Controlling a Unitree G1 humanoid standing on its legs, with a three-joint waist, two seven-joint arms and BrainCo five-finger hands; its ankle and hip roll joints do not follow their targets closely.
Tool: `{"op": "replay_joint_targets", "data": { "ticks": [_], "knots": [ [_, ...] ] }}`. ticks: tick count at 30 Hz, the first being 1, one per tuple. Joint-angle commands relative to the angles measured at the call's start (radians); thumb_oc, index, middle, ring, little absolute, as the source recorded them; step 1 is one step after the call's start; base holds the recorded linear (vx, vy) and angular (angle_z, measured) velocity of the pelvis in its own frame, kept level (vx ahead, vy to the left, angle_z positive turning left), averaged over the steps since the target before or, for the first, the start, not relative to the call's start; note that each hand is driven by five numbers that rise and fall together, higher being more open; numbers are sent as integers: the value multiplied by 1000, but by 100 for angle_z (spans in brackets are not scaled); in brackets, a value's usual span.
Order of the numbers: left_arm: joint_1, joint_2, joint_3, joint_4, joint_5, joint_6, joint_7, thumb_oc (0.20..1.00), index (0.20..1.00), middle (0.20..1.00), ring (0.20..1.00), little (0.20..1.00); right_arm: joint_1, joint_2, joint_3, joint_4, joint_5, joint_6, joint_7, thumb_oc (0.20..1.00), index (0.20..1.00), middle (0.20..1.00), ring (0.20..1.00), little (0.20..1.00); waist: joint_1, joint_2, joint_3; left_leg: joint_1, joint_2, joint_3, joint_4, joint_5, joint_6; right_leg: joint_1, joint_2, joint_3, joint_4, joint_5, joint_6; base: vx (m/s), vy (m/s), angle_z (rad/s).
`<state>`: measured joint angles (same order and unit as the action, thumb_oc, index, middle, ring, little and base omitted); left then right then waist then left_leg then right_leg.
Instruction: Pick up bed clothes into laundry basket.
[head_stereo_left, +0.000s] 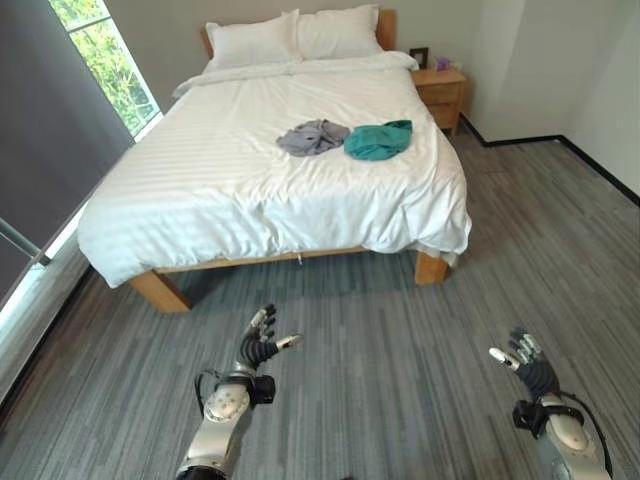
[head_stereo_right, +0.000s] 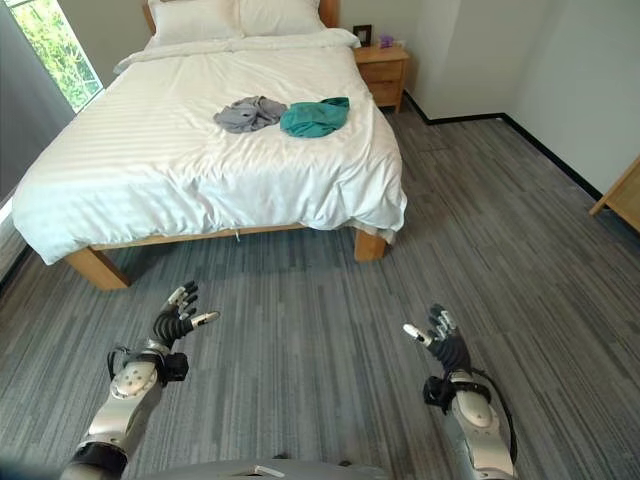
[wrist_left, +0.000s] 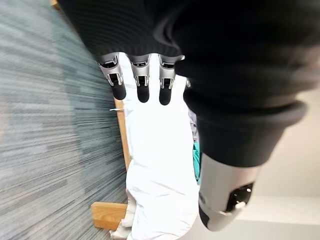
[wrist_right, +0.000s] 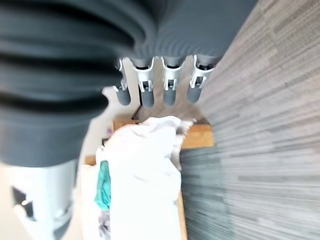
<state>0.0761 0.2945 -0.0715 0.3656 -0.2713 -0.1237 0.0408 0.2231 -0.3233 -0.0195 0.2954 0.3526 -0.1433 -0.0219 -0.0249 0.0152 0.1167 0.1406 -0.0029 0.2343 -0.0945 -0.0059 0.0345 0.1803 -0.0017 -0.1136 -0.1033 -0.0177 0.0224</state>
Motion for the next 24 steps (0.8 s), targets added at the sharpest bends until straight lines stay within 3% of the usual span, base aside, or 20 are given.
{"op": "replay_joint_targets", "data": {
  "ticks": [1,9,11,12,15,16,18,19,22,24],
  "knots": [
    [-74,9,13,52,-19,-71,22,1000,1000,1000,1000,1000,-38,2,-1,-28,-55,-58,9,1000,1000,1000,1000,1000,9,-29,0,1,43,-26,7,7,-68,-50,-92,-29,20,40,104,19,41,-2],
    [-87,42,70,72,15,-73,79,1000,1000,1000,1000,1000,-95,8,10,-36,-22,-68,-12,1000,1000,1000,1000,1000,13,-17,50,-29,14,-6,35,-13,-37,-124,-128,10,118,22,117,1,99,-10],
    [-100,59,102,74,9,-76,104,1000,1000,1000,1000,1000,-110,5,21,-62,-20,-73,-15,1000,1000,1000,1000,1000,12,-7,83,-38,11,3,60,-36,-13,-233,-141,21,317,35,135,-5,142,-28],
    [-101,59,103,74,9,-75,104,1000,1000,1000,1000,1000,-112,5,22,-63,-20,-73,-15,1000,1000,1000,1000,1000,14,-9,82,-41,9,6,61,-37,-12,-242,-143,25,329,30,136,-31,81,-23],
    [-142,92,116,92,10,-83,142,1000,1000,1000,1000,1000,-139,12,60,-85,-11,-75,-19,1000,1000,1000,1000,1000,-7,-10,155,-27,15,43,81,-67,0,-432,-156,10,544,115,156,41,77,-31],
    [-143,92,116,92,10,-83,142,1000,1000,1000,1000,1000,-139,12,59,-85,-11,-75,-19,1000,1000,1000,1000,1000,-7,-10,155,-28,15,43,82,-67,0,-432,-156,10,544,114,156,186,24,-41],
    [-159,99,117,88,15,-84,148,1000,1000,1000,1000,1000,-136,20,65,-76,1,-69,-14,1000,1000,1000,1000,1000,-25,-15,159,10,10,58,70,-90,-15,-450,-169,-21,406,109,149,359,-67,-12],
    [-171,91,117,88,2,-92,148,1000,1000,1000,1000,1000,-133,13,68,-55,5,-65,-11,1000,1000,1000,1000,1000,-53,-26,158,61,1,44,64,-122,-40,-469,-163,-10,219,140,156,416,-99,1],
    [-182,89,113,86,6,-93,143,1000,1000,1000,1000,1000,-126,10,70,-63,-6,-59,-7,1000,1000,1000,1000,1000,-83,-26,153,113,17,24,56,-149,-63,-473,-143,31,112,171,171,396,-112,5],
    [-177,80,108,70,-4,-98,132,1000,1000,1000,1000,1000,-112,5,66,-75,-9,-57,3,1000,1000,1000,1000,1000,-94,-24,143,154,38,5,72,-175,-80,-476,-140,36,111,196,181,419,-196,13]
  ]
}}
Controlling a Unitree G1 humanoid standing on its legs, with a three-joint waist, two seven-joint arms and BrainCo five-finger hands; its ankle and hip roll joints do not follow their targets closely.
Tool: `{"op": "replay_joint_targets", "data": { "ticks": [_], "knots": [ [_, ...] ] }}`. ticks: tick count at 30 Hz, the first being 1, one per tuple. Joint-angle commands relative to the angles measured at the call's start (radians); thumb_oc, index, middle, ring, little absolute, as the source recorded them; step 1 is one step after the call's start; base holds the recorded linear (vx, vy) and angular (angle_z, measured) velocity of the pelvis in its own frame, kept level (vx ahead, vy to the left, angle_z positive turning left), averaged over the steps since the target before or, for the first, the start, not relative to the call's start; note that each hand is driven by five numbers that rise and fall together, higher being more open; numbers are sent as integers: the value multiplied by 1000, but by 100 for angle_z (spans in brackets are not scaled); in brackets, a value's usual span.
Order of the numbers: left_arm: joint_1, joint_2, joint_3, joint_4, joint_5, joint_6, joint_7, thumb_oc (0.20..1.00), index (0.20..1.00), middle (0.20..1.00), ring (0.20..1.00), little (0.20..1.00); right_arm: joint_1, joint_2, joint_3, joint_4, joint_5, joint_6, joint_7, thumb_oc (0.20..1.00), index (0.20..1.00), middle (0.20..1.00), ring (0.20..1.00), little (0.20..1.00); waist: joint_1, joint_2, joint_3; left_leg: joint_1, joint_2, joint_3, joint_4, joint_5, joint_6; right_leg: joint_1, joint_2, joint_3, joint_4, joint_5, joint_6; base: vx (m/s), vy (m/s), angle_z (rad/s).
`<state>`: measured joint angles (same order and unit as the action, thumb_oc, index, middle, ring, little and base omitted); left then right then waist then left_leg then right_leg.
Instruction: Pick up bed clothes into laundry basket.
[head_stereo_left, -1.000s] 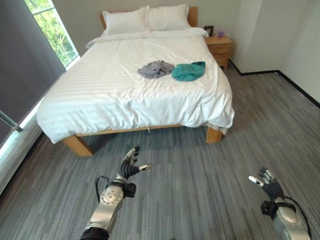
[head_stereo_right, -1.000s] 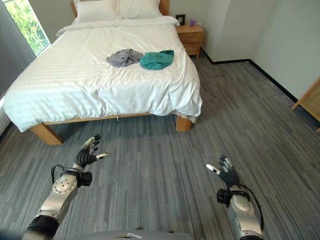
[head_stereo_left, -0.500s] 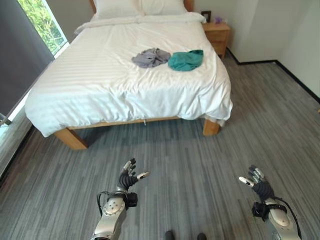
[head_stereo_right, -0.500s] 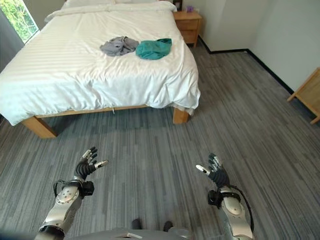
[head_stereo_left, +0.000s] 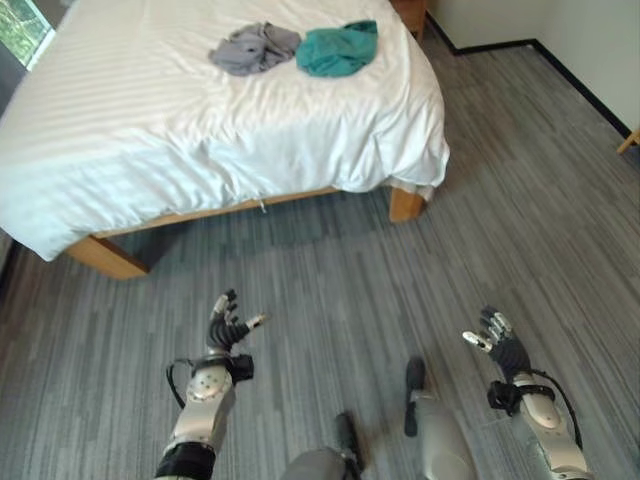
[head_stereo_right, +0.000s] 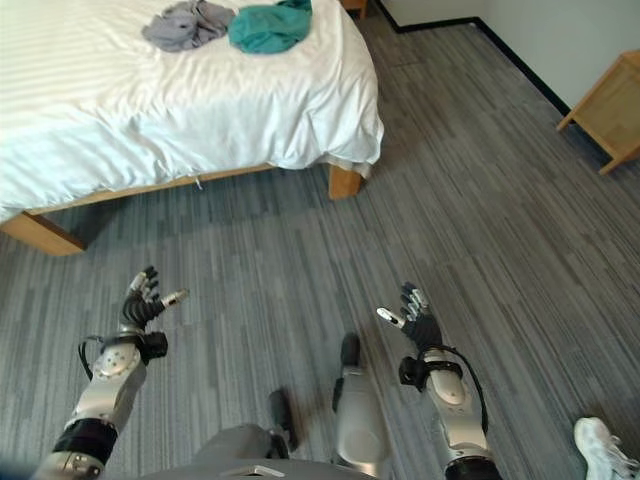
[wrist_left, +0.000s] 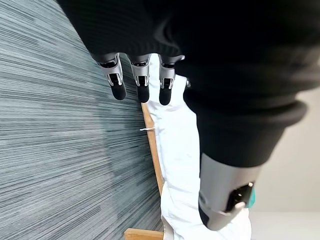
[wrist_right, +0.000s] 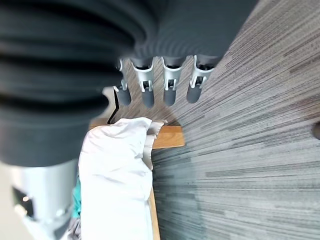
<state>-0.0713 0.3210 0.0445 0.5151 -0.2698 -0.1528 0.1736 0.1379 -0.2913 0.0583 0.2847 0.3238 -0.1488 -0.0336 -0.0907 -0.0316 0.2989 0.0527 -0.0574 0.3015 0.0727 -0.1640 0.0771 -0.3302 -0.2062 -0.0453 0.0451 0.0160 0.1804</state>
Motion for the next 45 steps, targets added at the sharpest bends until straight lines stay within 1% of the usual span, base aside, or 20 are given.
{"op": "replay_joint_targets", "data": {
  "ticks": [1,3,4,5,6,8,10,12,13,17,20,23,25,27,29,31,33,36,38,45],
  "knots": [
    [-26,50,-12,-87,-9,-68,-9,1000,1000,1000,1000,1000,-18,-28,-18,-76,30,-50,22,1000,1000,1000,1000,1000,-33,24,-48,243,106,-72,-65,-16,-133,46,68,-30,-26,159,19,426,-279,37],
    [6,46,-10,-98,-23,-74,-32,1000,1000,1000,1000,1000,-20,-41,-25,-50,59,-56,27,1000,1000,1000,1000,1000,-41,42,-62,217,175,-98,109,53,-164,78,109,-35,5,144,-24,480,-425,50],
    [37,28,0,-95,-56,-58,-46,1000,1000,1000,1000,1000,-12,-53,-31,-47,95,-52,23,1000,1000,1000,1000,1000,-29,35,-68,51,230,-122,445,224,-171,158,138,-53,4,100,-98,376,-416,49],
    [37,28,0,-95,-56,-58,-46,1000,1000,1000,1000,1000,-12,-53,-31,-47,95,-52,23,1000,1000,1000,1000,1000,-31,35,-69,49,230,-124,446,224,-171,156,138,-54,4,101,-98,398,-518,47],
    [52,18,23,-107,-77,-56,-42,1000,1000,1000,1000,1000,-11,-57,-45,-54,141,-60,34,1000,1000,1000,1000,1000,-13,28,-55,1,277,-110,597,304,-181,205,153,-82,3,76,-134,263,-349,41],
    [81,18,39,-122,-112,-63,-60,1000,1000,1000,1000,1000,13,-76,-65,-52,156,-58,44,1000,1000,1000,1000,1000,26,5,-29,-126,257,-115,743,303,-170,287,160,-88,-19,30,-173,391,-387,26],
    [75,8,45,-116,-132,-61,-58,1000,1000,1000,1000,1000,10,-97,-93,-44,147,-51,17,1000,1000,1000,1000,1000,56,5,-14,-227,253,-102,722,298,-172,347,161,-83,-35,13,-175,366,-205,1],
    [86,6,50,-116,-141,-64,-78,1000,1000,1000,1000,1000,24,-98,-157,-48,179,-57,14,1000,1000,1000,1000,1000,76,25,-26,-269,287,-46,468,324,-187,425,162,-101,-56,-20,-161,443,-48,18],
    [88,5,49,-117,-141,-64,-78,1000,1000,1000,1000,1000,27,-98,-158,-48,179,-58,14,1000,1000,1000,1000,1000,78,19,-25,-257,279,-40,452,331,-187,429,155,-99,-57,-21,-160,450,46,-5],
    [88,14,78,-146,-150,-83,-77,1000,1000,1000,1000,1000,38,-110,-175,-41,152,-67,18,1000,1000,1000,1000,1000,114,62,-53,-245,243,5,-55,428,-211,511,182,-112,-54,-96,-138,441,80,-9],
    [91,13,128,-174,-173,-98,-70,1000,1000,1000,1000,1000,32,-112,-175,-38,128,-53,28,1000,1000,1000,1000,1000,118,63,-74,-209,245,105,-122,450,-218,585,173,-129,-51,-129,-132,470,58,-15],
    [140,10,179,-231,-190,-110,-80,1000,1000,1000,1000,1000,41,-91,-170,-55,117,-39,53,1000,1000,1000,1000,1000,132,58,-127,-194,236,159,-67,410,-183,650,140,-138,-39,-186,-114,546,118,1],
    [150,2,210,-245,-204,-118,-76,1000,1000,1000,1000,1000,33,-73,-167,-41,117,-41,61,1000,1000,1000,1000,1000,154,27,-159,-197,195,133,-13,328,-159,668,78,-139,34,-199,-89,505,191,8],
    [142,7,217,-242,-211,-122,-65,1000,1000,1000,1000,1000,30,-52,-158,-44,123,-43,60,1000,1000,1000,1000,1000,158,6,-163,-168,153,133,2,275,-119,614,24,-137,184,-128,-50,374,244,-24],
    [127,21,212,-240,-194,-123,-56,1000,1000,1000,1000,1000,18,-50,-150,-48,101,-39,61,1000,1000,1000,1000,1000,157,-5,-149,-121,87,129,-12,225,-66,519,-34,-111,390,49,-16,245,305,-11],
    [93,37,191,-232,-196,-128,-43,1000,1000,1000,1000,1000,-3,-55,-139,-52,102,-43,53,1000,1000,1000,1000,1000,131,20,-116,-94,85,103,-21,221,-40,412,10,-51,516,110,-34,175,197,57],
    [65,53,171,-223,-188,-129,-39,1000,1000,1000,1000,1000,-15,-57,-131,-62,105,-48,50,1000,1000,1000,1000,1000,104,35,-95,-47,76,62,-49,210,-31,321,32,-23,563,39,-52,209,110,112],
    [49,46,151,-197,-202,-126,-51,1000,1000,1000,1000,1000,7,-65,-147,-76,110,-47,62,1000,1000,1000,1000,1000,58,58,-76,14,71,-13,-95,208,-45,225,89,2,439,-67,-76,263,16,86],
    [36,44,127,-186,-197,-125,-56,1000,1000,1000,1000,1000,19,-69,-159,-78,115,-51,59,1000,1000,1000,1000,1000,34,42,-71,29,54,-59,-110,191,-53,216,125,44,228,-56,-67,198,-67,114],
    [91,9,132,-153,-177,-114,-75,1000,1000,1000,1000,1000,15,-83,-171,-67,95,-44,64,1000,1000,1000,1000,1000,56,21,-98,53,37,-99,-128,180,-60,316,136,19,37,-12,-62,115,-77,60]
  ]
}}
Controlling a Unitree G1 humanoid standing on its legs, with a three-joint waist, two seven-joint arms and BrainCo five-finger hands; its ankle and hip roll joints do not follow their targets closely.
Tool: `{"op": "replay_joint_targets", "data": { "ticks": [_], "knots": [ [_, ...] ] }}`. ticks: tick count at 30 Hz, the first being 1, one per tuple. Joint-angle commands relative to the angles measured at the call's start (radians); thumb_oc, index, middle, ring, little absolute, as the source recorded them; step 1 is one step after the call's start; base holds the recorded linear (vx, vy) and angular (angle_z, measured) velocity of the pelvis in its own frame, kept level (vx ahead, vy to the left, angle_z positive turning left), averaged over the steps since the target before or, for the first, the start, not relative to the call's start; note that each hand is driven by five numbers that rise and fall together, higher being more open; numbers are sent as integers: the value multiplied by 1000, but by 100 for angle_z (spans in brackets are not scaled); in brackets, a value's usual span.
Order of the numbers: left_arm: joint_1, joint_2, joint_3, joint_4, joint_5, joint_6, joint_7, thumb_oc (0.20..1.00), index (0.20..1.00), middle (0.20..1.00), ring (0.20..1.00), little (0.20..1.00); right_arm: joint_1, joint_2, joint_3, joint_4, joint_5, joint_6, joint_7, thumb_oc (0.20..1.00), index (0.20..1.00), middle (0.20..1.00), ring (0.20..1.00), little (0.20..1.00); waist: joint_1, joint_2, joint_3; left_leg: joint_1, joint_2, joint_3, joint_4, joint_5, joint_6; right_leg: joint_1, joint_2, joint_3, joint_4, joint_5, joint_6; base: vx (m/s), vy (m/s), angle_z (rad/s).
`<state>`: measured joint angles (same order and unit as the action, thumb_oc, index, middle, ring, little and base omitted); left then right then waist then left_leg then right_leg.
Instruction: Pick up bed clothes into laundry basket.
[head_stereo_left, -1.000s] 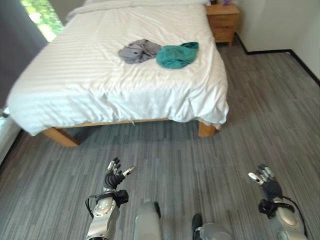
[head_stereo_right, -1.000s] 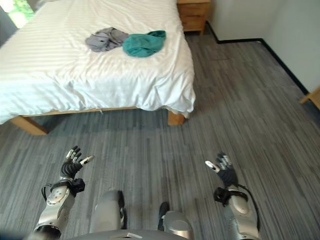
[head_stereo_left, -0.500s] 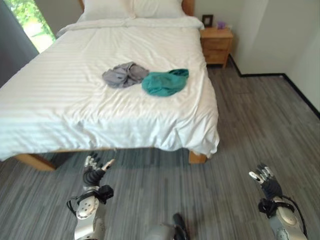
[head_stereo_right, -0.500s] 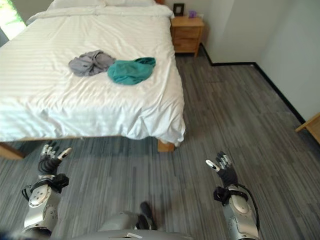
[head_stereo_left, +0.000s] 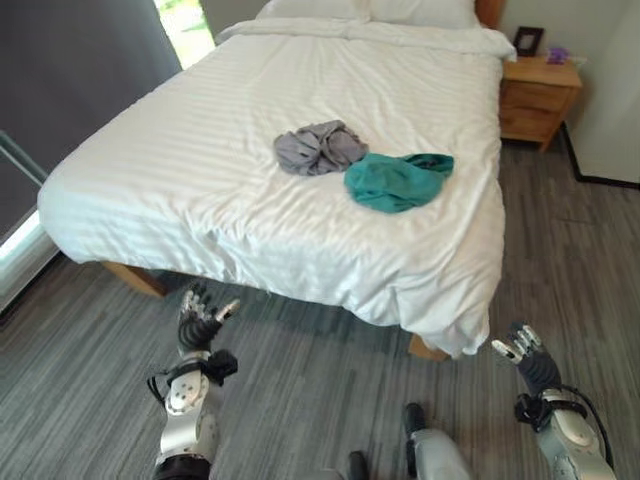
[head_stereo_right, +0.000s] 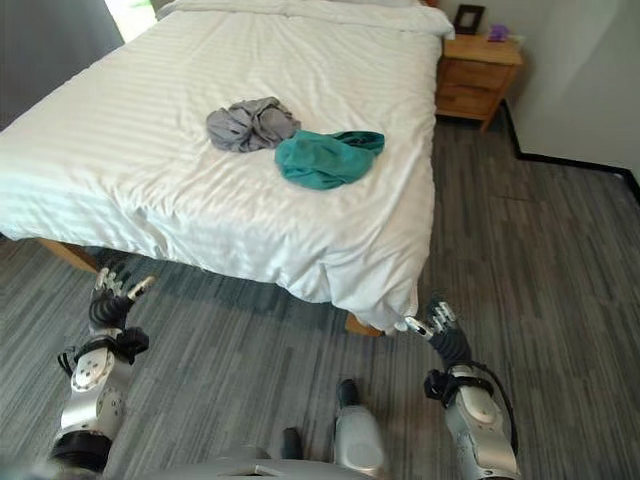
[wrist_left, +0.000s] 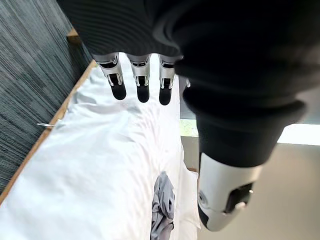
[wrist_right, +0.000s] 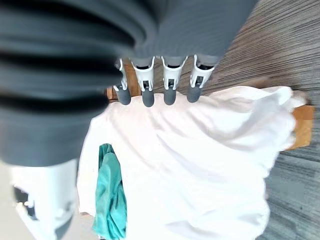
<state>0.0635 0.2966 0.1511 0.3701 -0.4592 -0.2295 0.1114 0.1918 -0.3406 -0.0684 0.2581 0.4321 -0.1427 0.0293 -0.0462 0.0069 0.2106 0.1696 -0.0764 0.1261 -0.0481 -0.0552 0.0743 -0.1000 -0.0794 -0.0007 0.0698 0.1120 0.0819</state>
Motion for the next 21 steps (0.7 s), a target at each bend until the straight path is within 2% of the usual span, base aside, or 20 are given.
{"op": "replay_joint_targets", "data": {
  "ticks": [1,7,8,9,11,13,14,15,16,18,19,21],
  "knots": [
    [-32,28,31,-4,11,-36,-14,1000,1000,1000,1000,1000,-45,-37,-46,-45,-13,-52,2,1000,1000,1000,1000,1000,19,-18,-13,-65,60,72,-8,73,-61,99,13,-31,-6,-104,35,75,-98,16],
    [-14,27,22,-20,16,-27,-19,1000,1000,1000,1000,1000,-41,-51,-56,-67,-16,-50,5,1000,1000,1000,1000,1000,31,-17,-12,-70,76,71,-2,73,-76,131,29,-47,-33,-113,16,40,-93,4],
    [-18,23,24,-33,4,-29,-20,1000,1000,1000,1000,1000,-39,-52,-54,-63,-14,-51,8,1000,1000,1000,1000,1000,33,-24,-4,-83,82,67,57,54,-84,138,35,-41,-29,-120,5,16,-118,-5],
    [-18,23,24,-33,3,-29,-20,1000,1000,1000,1000,1000,-40,-52,-54,-62,-14,-51,8,1000,1000,1000,1000,1000,33,-24,-4,-85,83,67,61,52,-84,137,35,-41,-29,-120,5,-13,-142,-7],
    [-26,20,22,-46,-12,-31,-23,1000,1000,1000,1000,1000,-37,-57,-52,-61,-7,-51,12,1000,1000,1000,1000,1000,36,-42,18,-151,99,53,219,28,-102,153,41,-35,-26,-130,-15,-35,-166,-9],
    [-35,18,12,-58,-20,-33,-34,1000,1000,1000,1000,1000,-19,-62,-68,-68,8,-55,16,1000,1000,1000,1000,1000,41,-48,45,-240,119,33,400,73,-134,174,51,-38,-16,-145,-39,-17,-160,-8],
    [-35,18,12,-58,-20,-33,-34,1000,1000,1000,1000,1000,-19,-63,-68,-68,8,-55,16,1000,1000,1000,1000,1000,40,-47,45,-242,120,32,403,71,-134,173,51,-39,-16,-145,-39,50,-76,22],
    [-61,14,-8,-64,-47,-40,-29,1000,1000,1000,1000,1000,-6,-66,-88,-62,20,-58,0,1000,1000,1000,1000,1000,30,-47,58,-306,172,39,399,135,-144,197,45,-67,-2,-176,-51,56,-21,34],
    [-62,14,-8,-63,-47,-40,-29,1000,1000,1000,1000,1000,-6,-66,-88,-62,20,-58,0,1000,1000,1000,1000,1000,30,-48,58,-305,170,39,396,136,-143,198,43,-68,-2,-177,-51,105,1,46],
    [-71,15,-15,-68,-41,-42,-22,1000,1000,1000,1000,1000,5,-64,-102,-69,29,-66,-11,1000,1000,1000,1000,1000,25,-55,53,-337,243,60,296,166,-146,213,19,-80,-12,-189,-40,136,100,54],
    [-76,17,-17,-73,-42,-46,-19,1000,1000,1000,1000,1000,14,-67,-112,-82,29,-71,-11,1000,1000,1000,1000,1000,21,-56,52,-333,283,58,229,209,-161,213,6,-84,-10,-198,-36,186,183,72],
    [-80,23,-14,-81,-58,-57,-12,1000,1000,1000,1000,1000,19,-82,-112,-95,13,-75,-17,1000,1000,1000,1000,1000,17,-45,49,-296,333,6,120,260,-185,198,-5,-66,10,-219,-25,216,227,36]
  ]
}}
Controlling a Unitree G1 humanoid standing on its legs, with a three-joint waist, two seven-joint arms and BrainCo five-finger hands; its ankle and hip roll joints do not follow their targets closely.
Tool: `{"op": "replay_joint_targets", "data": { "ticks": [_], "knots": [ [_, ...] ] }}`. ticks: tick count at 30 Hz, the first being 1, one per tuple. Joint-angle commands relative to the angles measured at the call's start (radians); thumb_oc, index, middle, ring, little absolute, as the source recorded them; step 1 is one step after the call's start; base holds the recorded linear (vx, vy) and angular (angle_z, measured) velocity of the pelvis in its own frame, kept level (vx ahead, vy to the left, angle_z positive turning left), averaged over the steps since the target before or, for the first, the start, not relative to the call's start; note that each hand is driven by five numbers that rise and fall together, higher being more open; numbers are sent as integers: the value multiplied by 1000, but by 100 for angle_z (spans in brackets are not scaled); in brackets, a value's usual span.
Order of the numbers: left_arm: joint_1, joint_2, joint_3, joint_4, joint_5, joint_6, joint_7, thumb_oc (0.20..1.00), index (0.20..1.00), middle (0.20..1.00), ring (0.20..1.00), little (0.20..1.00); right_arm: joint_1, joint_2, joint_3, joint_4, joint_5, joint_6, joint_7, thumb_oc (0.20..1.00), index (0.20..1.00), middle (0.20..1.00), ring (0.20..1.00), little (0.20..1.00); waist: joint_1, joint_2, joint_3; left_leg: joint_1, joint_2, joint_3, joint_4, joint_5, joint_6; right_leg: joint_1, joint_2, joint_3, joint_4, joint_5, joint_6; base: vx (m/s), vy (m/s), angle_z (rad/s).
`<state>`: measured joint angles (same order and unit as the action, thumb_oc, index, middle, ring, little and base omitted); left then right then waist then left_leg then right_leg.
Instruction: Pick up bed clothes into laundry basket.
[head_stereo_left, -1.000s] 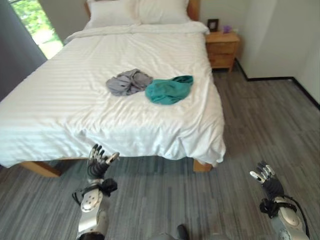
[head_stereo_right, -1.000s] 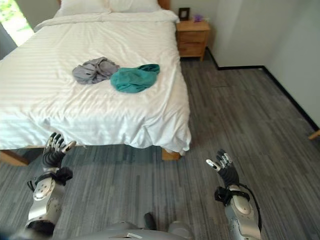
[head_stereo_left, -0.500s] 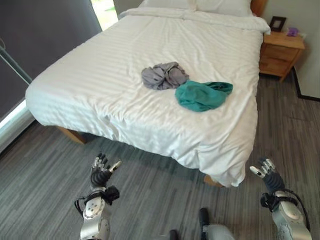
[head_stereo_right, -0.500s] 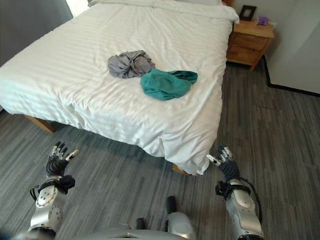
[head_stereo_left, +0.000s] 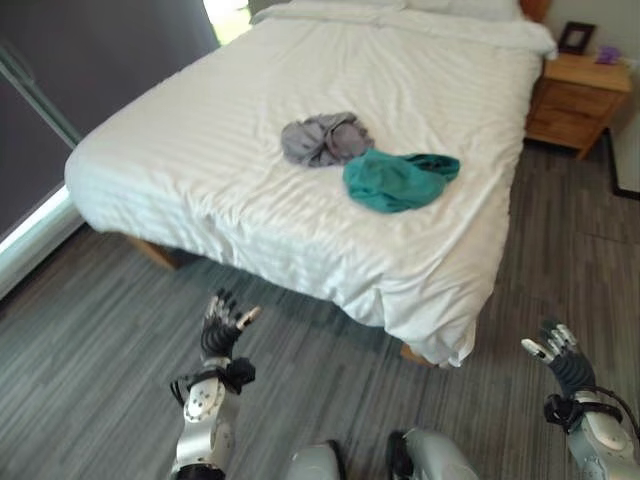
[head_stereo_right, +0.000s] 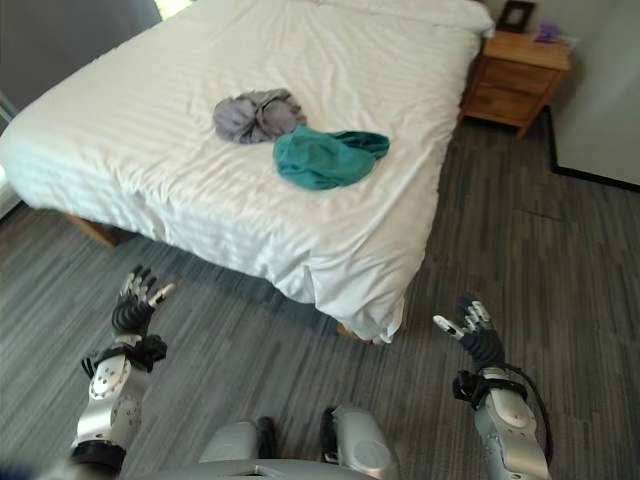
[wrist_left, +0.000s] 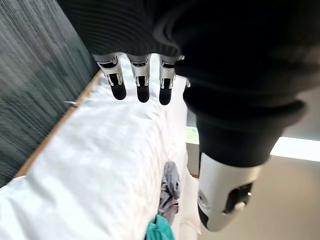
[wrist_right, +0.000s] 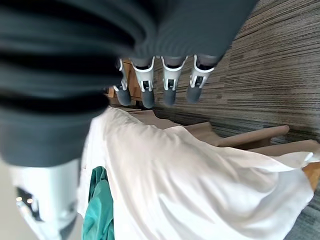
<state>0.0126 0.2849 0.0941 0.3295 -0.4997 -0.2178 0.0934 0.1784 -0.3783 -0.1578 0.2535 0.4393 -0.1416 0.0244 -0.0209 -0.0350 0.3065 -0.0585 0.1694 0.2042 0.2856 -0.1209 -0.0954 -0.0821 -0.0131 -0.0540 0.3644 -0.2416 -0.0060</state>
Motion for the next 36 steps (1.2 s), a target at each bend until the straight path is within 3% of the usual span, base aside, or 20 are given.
{"op": "replay_joint_targets", "data": {
  "ticks": [1,3,4,5,6,8,9,10,11,12,13,16,17,19,23,24,25,26,30,36],
  "knots": [
    [-27,35,52,-57,-24,-75,8,1000,1000,1000,1000,1000,28,-55,-21,-93,-1,-77,-14,1000,1000,1000,1000,1000,-6,4,-52,-51,102,-129,-247,342,-29,177,-79,13,-274,125,72,234,265,-6],
    [-25,37,74,-72,-39,-86,13,1000,1000,1000,1000,1000,19,-65,-20,-112,-11,-80,-16,1000,1000,1000,1000,1000,-13,19,-69,-12,154,-152,-278,373,-60,163,-87,50,-250,113,82,194,234,-31],
    [-25,37,74,-72,-39,-86,13,1000,1000,1000,1000,1000,19,-65,-20,-112,-11,-80,-16,1000,1000,1000,1000,1000,-12,19,-68,-11,154,-150,-279,373,-60,162,-87,51,-249,113,82,259,325,-84],
    [-20,43,91,-88,-47,-92,0,1000,1000,1000,1000,1000,16,-63,-33,-119,-8,-80,-16,1000,1000,1000,1000,1000,-17,24,-85,1,185,-152,-264,382,-77,176,-116,79,-250,104,99,358,531,-82],
    [-19,49,109,-91,-76,-99,-4,1000,1000,1000,1000,1000,-9,-62,-49,-108,14,-87,-28,1000,1000,1000,1000,1000,-19,26,-98,6,185,-184,-221,351,-81,188,-159,103,-260,107,118,361,537,-78],
    [-29,58,113,-90,-81,-106,0,1000,1000,1000,1000,1000,-22,-56,-53,-121,29,-93,-35,1000,1000,1000,1000,1000,-22,29,-105,4,172,-179,-200,322,-79,204,-189,108,-269,115,136,244,407,-61],
    [-36,73,113,-93,-88,-106,-2,1000,1000,1000,1000,1000,-29,-47,-66,-128,38,-94,-42,1000,1000,1000,1000,1000,-27,30,-110,0,156,-163,-169,274,-78,212,-223,120,-283,135,154,358,695,-62],
    [-47,99,102,-90,-81,-102,-1,1000,1000,1000,1000,1000,-38,-31,-80,-127,42,-95,-59,1000,1000,1000,1000,1000,-40,24,-123,4,121,-114,-156,166,-57,213,-296,119,-302,200,187,253,547,-61],
    [-49,100,101,-88,-82,-103,-2,1000,1000,1000,1000,1000,-38,-30,-80,-128,41,-94,-59,1000,1000,1000,1000,1000,-37,20,-124,3,117,-110,-153,163,-55,212,-301,122,-305,202,190,227,633,-50],
    [-77,128,89,-82,-72,-104,15,1000,1000,1000,1000,1000,-62,-9,-69,-131,60,-97,-79,1000,1000,1000,1000,1000,-45,14,-117,-1,69,-85,-133,133,-36,162,-337,144,-282,343,190,87,456,-48],
    [-71,145,97,-97,-67,-104,15,1000,1000,1000,1000,1000,-66,9,-67,-133,92,-102,-72,1000,1000,1000,1000,1000,-46,14,-112,0,47,-67,-142,120,-23,123,-348,157,-270,400,184,104,614,-61],
    [-45,177,118,-116,-46,-100,17,1000,1000,1000,1000,1000,-58,23,-40,-131,97,-93,-46,1000,1000,1000,1000,1000,-34,15,-103,18,8,-15,-194,118,6,54,-363,142,-236,470,183,23,406,-71],
    [-44,187,123,-119,-44,-98,18,1000,1000,1000,1000,1000,-55,17,-21,-132,68,-83,-38,1000,1000,1000,1000,1000,-27,21,-92,33,-11,16,-218,112,22,33,-385,59,-207,480,180,14,453,-84],
    [-49,189,125,-113,-26,-95,18,1000,1000,1000,1000,1000,-57,19,-13,-123,63,-75,-33,1000,1000,1000,1000,1000,-37,32,-88,53,-38,42,-270,121,41,9,-357,28,-158,452,172,35,410,-80],
    [-30,154,129,-116,-36,-83,4,1000,1000,1000,1000,1000,-49,13,-36,-116,69,-70,-20,1000,1000,1000,1000,1000,-50,37,-82,108,-77,78,-331,122,62,-25,-202,-10,-136,305,154,62,264,-17],
    [-20,141,120,-112,-28,-73,-3,1000,1000,1000,1000,1000,-52,-3,-49,-99,53,-67,-29,1000,1000,1000,1000,1000,-52,43,-82,135,-92,84,-358,123,66,-36,-133,-9,-154,250,144,50,181,-16],
    [-21,140,120,-113,-27,-73,-2,1000,1000,1000,1000,1000,-53,-3,-49,-99,53,-67,-29,1000,1000,1000,1000,1000,-50,44,-83,134,-90,87,-360,126,65,-37,-131,-7,-158,255,142,45,132,-16],
    [-23,136,114,-111,-17,-68,-4,1000,1000,1000,1000,1000,-56,-16,-56,-88,41,-65,-32,1000,1000,1000,1000,1000,-54,44,-81,141,-99,82,-365,128,67,-38,-92,10,-177,243,140,6,32,-21],
    [-33,109,93,-88,-19,-67,-11,1000,1000,1000,1000,1000,-82,-55,-51,-73,11,-66,-47,1000,1000,1000,1000,1000,-48,34,-89,146,-125,56,-373,127,72,14,-53,71,-260,237,127,23,39,19],
    [12,56,79,-72,-31,-53,-23,1000,1000,1000,1000,1000,-107,-56,-39,-71,35,-71,-40,1000,1000,1000,1000,1000,-17,20,-116,149,-125,38,-373,136,61,109,-57,16,-398,266,125,14,-66,15]
  ]
}}
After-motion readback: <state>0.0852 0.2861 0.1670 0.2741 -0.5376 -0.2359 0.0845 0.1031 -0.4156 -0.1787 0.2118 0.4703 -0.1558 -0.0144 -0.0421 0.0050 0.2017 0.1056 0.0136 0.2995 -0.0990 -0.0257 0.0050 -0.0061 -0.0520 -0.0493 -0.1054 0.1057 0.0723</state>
